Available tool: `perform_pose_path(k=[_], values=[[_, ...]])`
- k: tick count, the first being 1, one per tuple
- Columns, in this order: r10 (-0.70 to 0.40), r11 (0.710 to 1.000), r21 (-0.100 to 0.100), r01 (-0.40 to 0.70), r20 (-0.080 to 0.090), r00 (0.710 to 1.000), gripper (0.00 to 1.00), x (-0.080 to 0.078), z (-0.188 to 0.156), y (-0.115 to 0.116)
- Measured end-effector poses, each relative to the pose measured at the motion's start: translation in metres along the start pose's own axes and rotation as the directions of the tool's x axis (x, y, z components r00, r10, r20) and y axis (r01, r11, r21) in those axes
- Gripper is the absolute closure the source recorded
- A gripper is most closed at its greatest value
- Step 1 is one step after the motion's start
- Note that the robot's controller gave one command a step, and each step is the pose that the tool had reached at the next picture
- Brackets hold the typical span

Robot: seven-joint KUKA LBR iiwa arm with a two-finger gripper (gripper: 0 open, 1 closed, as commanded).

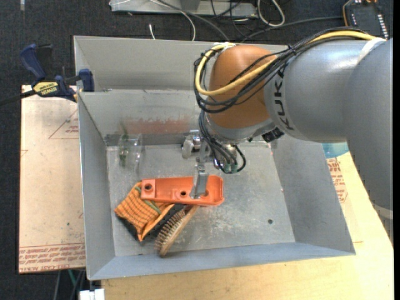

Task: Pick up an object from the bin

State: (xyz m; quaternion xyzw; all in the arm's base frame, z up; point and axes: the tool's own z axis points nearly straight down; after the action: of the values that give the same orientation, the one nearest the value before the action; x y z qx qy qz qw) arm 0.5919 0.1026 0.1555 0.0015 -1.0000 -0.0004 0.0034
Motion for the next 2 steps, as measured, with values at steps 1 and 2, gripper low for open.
perform_pose_path(k=[1, 2], values=[[0.003, 1.0, -0.001, -0.003, 0.007, 1.0, 0.0, -0.002, -0.005, -0.001], [-0.135, 0.991, -0.001, 0.135, 0.005, 0.991, 0.0, -0.007, 0.086, 0.011]])
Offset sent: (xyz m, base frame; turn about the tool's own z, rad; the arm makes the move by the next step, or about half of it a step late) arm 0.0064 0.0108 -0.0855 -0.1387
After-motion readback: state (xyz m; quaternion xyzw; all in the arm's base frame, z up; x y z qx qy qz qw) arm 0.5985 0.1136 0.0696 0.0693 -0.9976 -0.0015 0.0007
